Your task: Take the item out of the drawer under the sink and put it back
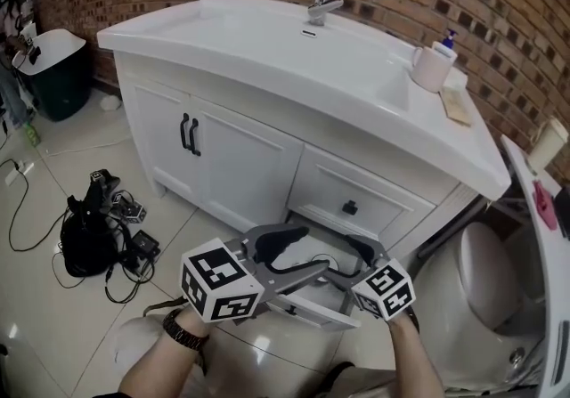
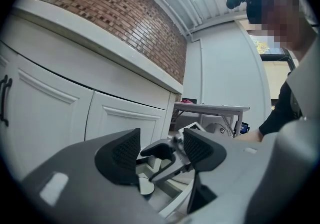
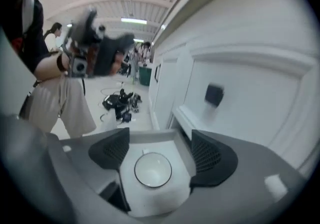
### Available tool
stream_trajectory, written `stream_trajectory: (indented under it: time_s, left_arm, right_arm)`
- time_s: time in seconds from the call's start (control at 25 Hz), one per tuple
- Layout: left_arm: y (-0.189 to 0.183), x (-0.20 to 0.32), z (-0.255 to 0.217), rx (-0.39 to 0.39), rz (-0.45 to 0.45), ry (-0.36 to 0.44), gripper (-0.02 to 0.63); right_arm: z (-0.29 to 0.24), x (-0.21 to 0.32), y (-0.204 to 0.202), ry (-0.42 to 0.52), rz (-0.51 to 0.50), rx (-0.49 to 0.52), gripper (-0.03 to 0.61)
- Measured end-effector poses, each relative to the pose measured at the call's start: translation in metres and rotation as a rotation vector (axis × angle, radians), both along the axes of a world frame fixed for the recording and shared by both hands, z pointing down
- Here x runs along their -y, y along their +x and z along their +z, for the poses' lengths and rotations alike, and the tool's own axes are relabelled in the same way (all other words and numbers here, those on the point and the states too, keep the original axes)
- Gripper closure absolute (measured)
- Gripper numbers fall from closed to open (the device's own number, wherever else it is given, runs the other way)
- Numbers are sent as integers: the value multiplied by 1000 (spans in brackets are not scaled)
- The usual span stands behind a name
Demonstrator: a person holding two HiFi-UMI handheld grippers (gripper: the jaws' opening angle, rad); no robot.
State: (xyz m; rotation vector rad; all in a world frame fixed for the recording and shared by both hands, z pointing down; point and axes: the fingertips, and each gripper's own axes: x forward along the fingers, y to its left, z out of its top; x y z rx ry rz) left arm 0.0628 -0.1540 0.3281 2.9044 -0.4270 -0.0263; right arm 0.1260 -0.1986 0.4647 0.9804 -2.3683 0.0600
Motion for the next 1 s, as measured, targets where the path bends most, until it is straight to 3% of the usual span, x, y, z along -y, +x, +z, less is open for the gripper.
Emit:
stream_trajectory:
  time_s: [0.04,0.08,0.2,0.36,0.6,0.84,1.0]
  left_arm:
    - [-2,-1,0,-1,-3,4,324]
    - [-4,-2,1,-1,-6,8,324]
    - [-10,-5,1,9,-7,18,324]
    - [-7,-9,-1,22,6,35,324]
    - [-1,-25,1,28,35,45,334]
    - [5,-29,6,86,36,89,356]
    - [7,-25,8,85,29,86,393]
  right_arm:
    - [-26,-10,1,59,3,66,242]
    - [-52,-20,2,110,2,136,368]
    - [-118,-48,1,221,7,322,575]
    - [-144,-67,7,273,64,361,577]
    - [-133,-79,15,157,185,504,577]
    - [-131,-79,6,181,135,432,577]
    - [-132,-79,5,211,123,385,577]
